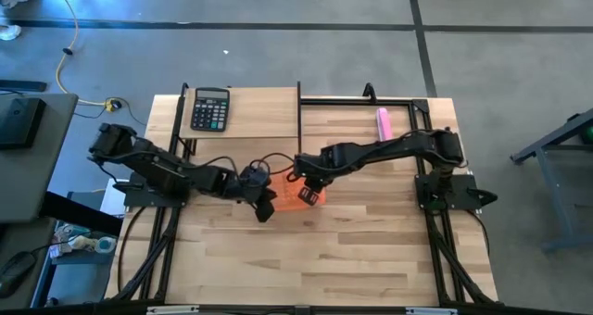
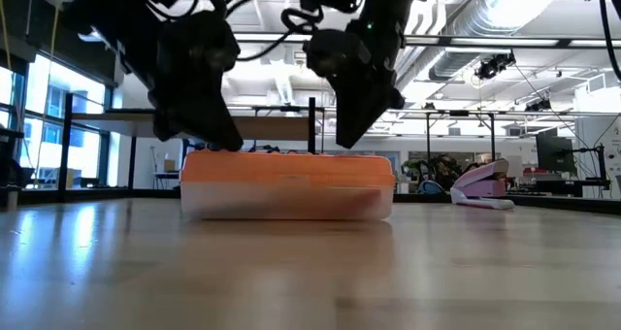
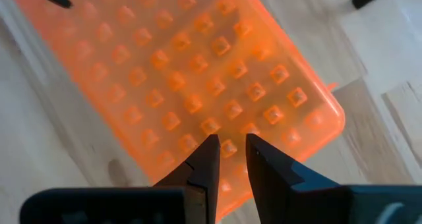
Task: Pack school essentials
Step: Close the orange supply box
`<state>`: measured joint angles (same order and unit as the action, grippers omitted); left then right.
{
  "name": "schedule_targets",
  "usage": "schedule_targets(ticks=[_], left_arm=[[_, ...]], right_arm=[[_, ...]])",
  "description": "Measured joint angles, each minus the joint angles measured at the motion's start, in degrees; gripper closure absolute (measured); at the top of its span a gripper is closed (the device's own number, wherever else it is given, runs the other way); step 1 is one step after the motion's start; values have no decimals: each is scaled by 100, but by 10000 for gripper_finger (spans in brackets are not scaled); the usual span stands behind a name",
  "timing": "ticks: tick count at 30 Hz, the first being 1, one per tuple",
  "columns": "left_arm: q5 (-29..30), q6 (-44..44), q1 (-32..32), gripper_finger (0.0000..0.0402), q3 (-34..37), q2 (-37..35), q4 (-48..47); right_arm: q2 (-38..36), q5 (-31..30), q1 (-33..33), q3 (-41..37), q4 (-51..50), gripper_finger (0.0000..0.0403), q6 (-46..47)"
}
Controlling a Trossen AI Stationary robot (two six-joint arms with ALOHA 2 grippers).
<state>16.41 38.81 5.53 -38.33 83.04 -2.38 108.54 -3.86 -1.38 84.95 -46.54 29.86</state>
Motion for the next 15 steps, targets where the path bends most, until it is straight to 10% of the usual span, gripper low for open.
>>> schedule_targets(ticks=[15], left_arm=[[-70, 258, -75, 400, -42, 493, 12]], right_arm=[[513, 582, 100, 39, -278, 338, 270]])
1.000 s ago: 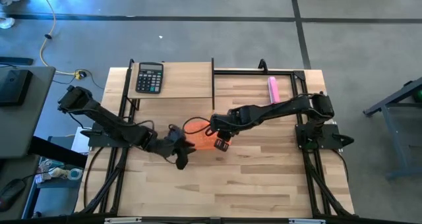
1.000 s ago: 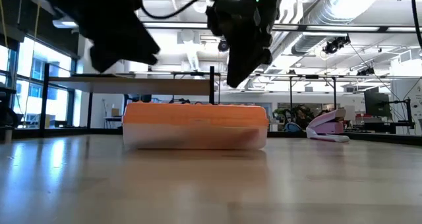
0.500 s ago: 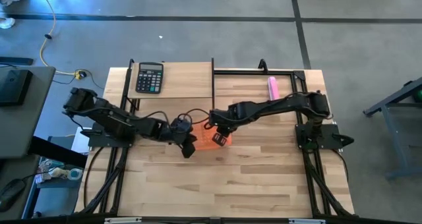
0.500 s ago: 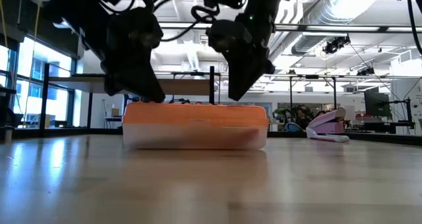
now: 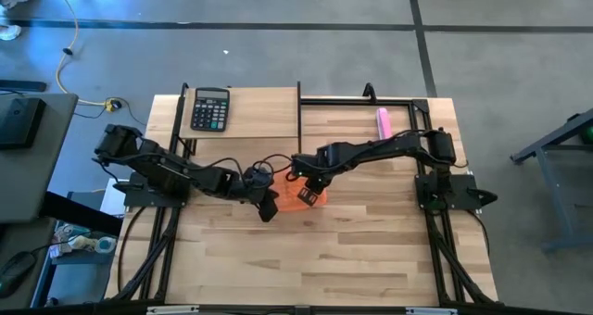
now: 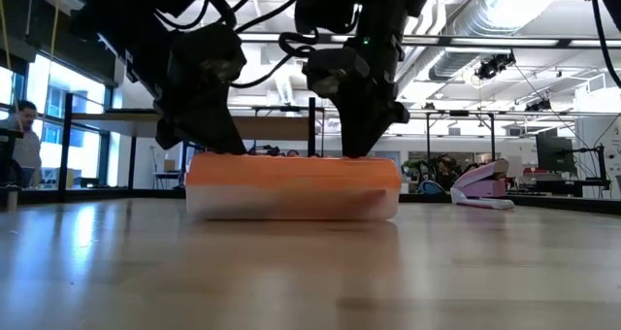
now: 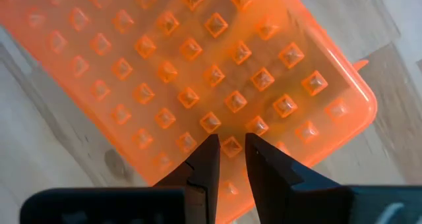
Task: Pack school essentials
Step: Close the orange supply box
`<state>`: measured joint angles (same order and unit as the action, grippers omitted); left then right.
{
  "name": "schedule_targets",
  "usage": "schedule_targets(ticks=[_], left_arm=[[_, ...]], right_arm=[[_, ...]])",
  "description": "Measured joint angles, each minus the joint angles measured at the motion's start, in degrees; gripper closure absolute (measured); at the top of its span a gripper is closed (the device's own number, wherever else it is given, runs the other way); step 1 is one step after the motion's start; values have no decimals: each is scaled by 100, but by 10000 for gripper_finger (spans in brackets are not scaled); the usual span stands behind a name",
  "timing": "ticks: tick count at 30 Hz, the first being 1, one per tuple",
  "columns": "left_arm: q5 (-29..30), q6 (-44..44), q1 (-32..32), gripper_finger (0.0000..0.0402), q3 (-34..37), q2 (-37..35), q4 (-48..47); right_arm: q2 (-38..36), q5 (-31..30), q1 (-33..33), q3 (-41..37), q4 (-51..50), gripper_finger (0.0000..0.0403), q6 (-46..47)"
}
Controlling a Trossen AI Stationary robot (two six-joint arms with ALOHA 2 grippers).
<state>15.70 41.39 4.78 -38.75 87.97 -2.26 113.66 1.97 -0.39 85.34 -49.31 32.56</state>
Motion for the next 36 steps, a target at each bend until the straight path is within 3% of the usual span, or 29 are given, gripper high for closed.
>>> schedule_targets(ticks=[17, 30, 36], left_arm=[[-393, 194, 329, 399, 32, -7, 281], [-238, 299, 584, 399, 38, 0, 306], [-212, 297, 557, 399, 23, -141, 311]], right_arm=[[-100, 20, -585, -20, -132, 342, 1386], [-98, -25, -719, -8, -104, 342, 1632], [-50, -205, -721, 347, -480, 342, 1470]])
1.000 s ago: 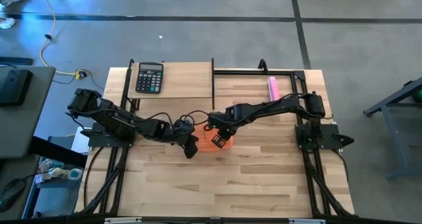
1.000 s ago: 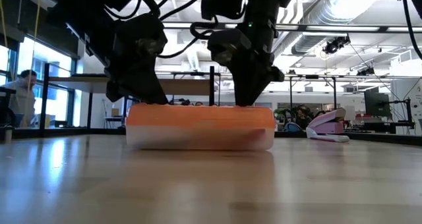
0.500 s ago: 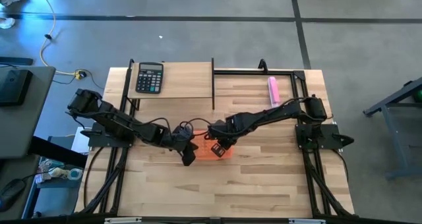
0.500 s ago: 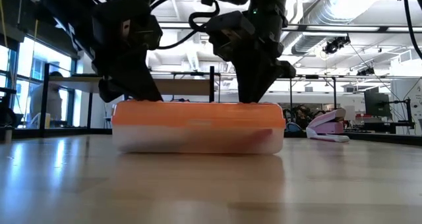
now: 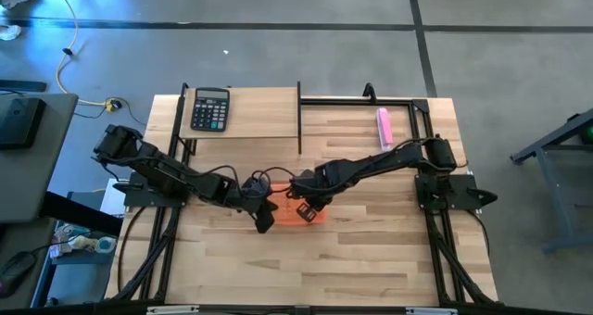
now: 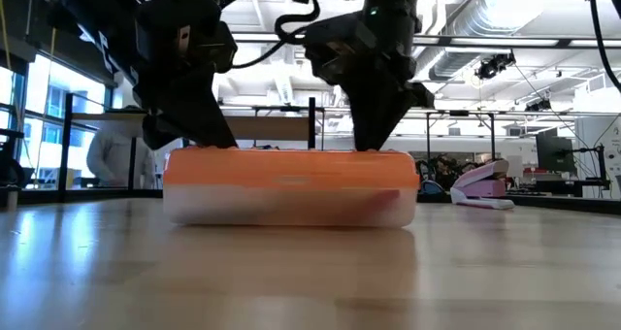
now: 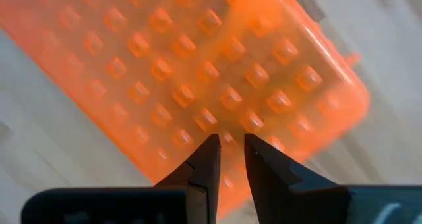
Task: Pack school essentials
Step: Close the orange supply box, then return to Home Position
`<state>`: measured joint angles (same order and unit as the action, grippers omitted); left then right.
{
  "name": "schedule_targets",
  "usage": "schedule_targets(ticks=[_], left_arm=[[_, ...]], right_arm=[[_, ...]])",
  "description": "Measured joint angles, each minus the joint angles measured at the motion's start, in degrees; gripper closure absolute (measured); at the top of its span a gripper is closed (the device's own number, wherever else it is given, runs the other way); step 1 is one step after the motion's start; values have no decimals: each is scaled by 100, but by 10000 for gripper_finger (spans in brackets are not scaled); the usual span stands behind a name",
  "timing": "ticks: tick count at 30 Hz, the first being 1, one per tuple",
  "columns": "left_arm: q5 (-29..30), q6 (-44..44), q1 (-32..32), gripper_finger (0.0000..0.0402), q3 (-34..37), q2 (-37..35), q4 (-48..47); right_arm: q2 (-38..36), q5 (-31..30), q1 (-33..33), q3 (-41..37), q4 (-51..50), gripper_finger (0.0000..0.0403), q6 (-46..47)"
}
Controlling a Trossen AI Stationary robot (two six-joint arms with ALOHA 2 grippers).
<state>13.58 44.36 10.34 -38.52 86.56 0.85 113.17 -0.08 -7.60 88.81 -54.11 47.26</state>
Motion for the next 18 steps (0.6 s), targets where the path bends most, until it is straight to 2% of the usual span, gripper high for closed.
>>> schedule_targets(ticks=[8, 18], left_arm=[[-415, -172, -236, 399, 8, -378, -274], [-691, -536, -528, 399, 8, -1176, -620]], right_arm=[[-9, -411, 58, 376, -734, 342, -227], [-22, -584, 124, 644, -830, 342, -380]])
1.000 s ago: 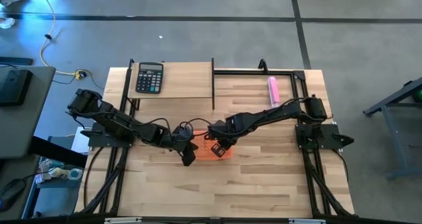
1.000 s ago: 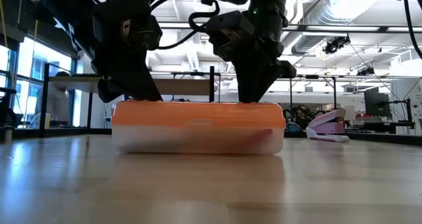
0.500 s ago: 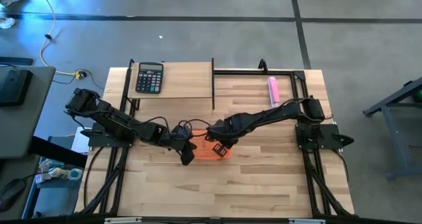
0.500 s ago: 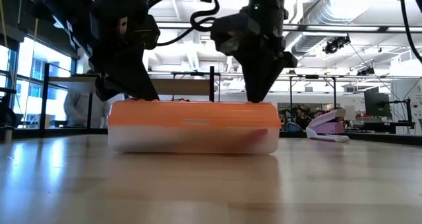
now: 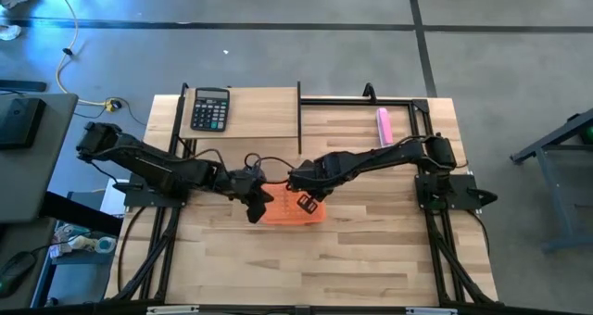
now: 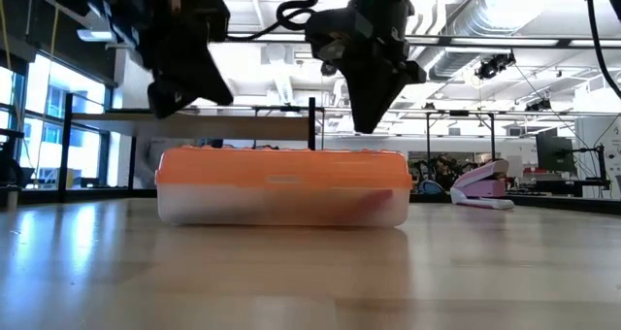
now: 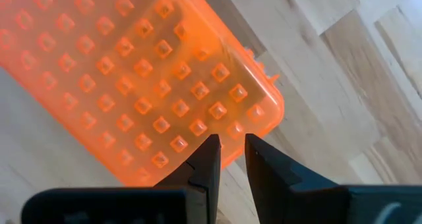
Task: Pack school essentials
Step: Return to Home Position
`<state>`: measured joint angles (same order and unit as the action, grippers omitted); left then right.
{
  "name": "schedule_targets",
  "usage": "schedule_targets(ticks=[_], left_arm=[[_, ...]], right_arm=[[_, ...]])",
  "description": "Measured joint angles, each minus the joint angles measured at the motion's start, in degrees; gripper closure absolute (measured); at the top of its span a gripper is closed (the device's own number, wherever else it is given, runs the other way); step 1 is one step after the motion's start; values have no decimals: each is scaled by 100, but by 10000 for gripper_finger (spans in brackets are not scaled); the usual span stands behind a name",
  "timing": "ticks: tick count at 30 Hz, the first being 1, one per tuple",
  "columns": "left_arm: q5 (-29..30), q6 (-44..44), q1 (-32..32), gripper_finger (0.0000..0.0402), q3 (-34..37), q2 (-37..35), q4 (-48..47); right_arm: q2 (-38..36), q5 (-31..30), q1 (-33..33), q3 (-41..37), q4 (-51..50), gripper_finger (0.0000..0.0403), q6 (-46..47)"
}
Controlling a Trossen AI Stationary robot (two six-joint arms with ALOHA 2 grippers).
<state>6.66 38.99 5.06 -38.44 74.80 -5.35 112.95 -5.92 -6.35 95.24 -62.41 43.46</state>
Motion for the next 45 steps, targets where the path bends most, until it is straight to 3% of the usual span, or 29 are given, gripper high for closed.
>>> schedule_targets(ticks=[12, 25, 32, 37, 45], left_arm=[[-392, -505, -66, 399, -19, -1283, -114], [-328, -1761, -167, 399, 38, -3461, -1473], [-294, -1861, -166, 399, 828, -4856, -1317], [-300, -1972, -166, 399, 1611, -5813, -602], [-338, -1902, -166, 399, 2775, -6906, -34]], right_arm=[[-7, -202, 198, 846, -601, 342, -233], [-13, -903, 265, 2423, -1093, 342, -1138], [-20, -1357, 290, 3184, -1463, 342, -1732], [-61, -1397, 463, 3622, -1840, 342, -1971], [-856, -1580, 713, 3292, -1899, 342, -2166]])
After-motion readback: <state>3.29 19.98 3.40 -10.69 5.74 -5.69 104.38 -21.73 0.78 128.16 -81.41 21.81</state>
